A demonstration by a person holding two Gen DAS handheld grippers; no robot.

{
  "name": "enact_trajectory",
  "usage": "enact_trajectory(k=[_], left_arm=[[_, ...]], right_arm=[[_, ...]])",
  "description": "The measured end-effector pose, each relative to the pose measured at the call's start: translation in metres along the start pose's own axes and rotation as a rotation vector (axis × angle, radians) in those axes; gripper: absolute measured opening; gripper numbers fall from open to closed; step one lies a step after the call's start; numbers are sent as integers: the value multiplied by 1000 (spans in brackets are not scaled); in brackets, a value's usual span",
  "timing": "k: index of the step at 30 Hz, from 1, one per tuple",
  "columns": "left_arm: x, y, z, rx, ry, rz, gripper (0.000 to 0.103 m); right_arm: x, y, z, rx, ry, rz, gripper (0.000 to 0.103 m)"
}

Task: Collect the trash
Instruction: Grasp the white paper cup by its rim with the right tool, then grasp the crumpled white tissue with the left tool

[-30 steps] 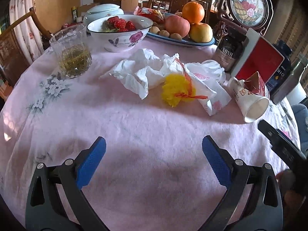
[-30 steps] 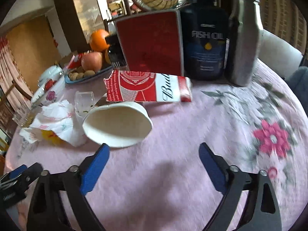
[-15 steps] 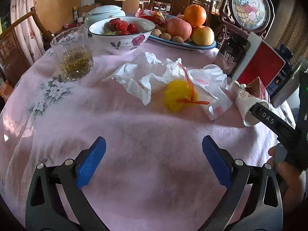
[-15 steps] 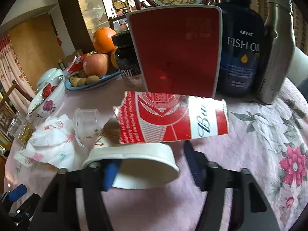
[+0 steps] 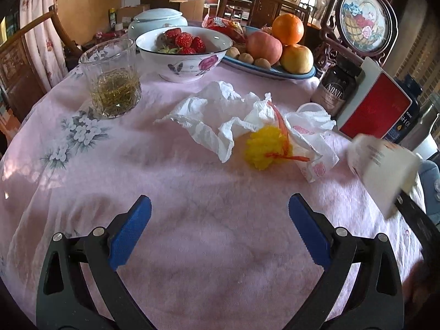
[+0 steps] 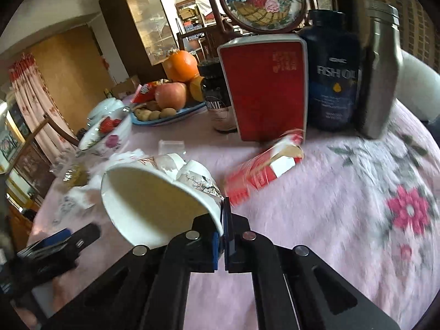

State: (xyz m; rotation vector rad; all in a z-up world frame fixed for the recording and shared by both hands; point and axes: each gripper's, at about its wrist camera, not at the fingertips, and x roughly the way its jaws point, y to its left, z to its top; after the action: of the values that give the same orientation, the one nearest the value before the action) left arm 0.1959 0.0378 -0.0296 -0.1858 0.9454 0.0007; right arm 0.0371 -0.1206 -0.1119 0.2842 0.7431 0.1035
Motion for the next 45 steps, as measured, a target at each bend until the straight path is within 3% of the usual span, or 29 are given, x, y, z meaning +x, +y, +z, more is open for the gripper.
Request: enact_trajectory(k=[4,9,14,17,19,20,21,25,26,27,29,34,39,45], left_arm=[[3,6,1,-33,7,-1,96],[14,9,-2,-55,74,-29,96],[12,19,1,-93,56,-5,96],[11,27,3,-135,54,-17,96],[10,29,3,-142,51,-13,96],[10,30,2,-141,49,-10,96],[10,29,2,-138,49,-3,96],[9,27,2,-124,45,-1,96],[9,27,2,-117,42,1,96],[9,26,2,-111,39,3,96],[8,26,3,-105,32,3,96],[2,39,8,-147,-16,9,96],[5,50,12,-189,-15,20,96],[9,37,10,-124,-36,46,96]], right_arm=[[-16,-10,-17,73,-5,52,4],[3,-8,-26,38,78,40,4],[20,-10,-33,35,149,47,6],[21,-8,-32,15,131,44,8],[21,-7,-31,3,108,34,13],[22,-7,-31,-3,104,21,24],[22,-7,-32,-6,102,10,30],[28,-4,-29,-18,99,11,29],[28,-5,-30,-23,101,8,26],[28,-4,-30,-27,105,12,15],[26,-5,-29,-14,112,28,7],[5,-13,-25,31,66,33,7],[-4,-14,-23,51,58,63,7],[0,-9,-28,45,103,93,7]])
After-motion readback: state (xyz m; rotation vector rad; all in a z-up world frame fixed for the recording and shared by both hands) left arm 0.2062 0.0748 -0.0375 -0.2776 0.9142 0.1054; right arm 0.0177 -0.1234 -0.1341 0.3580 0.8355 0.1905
